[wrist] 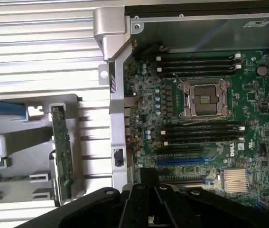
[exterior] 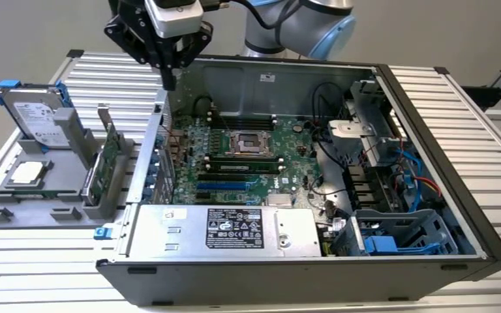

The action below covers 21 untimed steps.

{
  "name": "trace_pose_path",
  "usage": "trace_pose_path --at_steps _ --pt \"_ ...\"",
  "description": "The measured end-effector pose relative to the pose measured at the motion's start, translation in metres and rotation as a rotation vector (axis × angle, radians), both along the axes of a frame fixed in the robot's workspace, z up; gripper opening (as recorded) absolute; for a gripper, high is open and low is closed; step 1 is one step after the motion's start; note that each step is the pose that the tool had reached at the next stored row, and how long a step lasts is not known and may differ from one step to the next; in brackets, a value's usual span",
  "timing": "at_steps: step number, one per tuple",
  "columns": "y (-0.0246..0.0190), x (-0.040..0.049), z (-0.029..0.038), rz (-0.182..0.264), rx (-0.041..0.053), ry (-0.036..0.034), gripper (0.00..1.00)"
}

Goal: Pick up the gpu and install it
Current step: 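Reach for the gpu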

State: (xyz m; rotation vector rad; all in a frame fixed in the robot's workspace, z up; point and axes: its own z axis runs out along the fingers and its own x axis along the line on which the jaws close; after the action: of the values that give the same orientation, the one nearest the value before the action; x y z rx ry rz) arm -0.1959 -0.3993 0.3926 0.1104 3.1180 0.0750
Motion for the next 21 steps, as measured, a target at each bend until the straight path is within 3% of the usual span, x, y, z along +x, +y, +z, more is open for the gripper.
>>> trace_pose_path --at_steps 21 --pt "-0.0002 -0.0224 0.0 0.0 0.0 0.0 0.0"
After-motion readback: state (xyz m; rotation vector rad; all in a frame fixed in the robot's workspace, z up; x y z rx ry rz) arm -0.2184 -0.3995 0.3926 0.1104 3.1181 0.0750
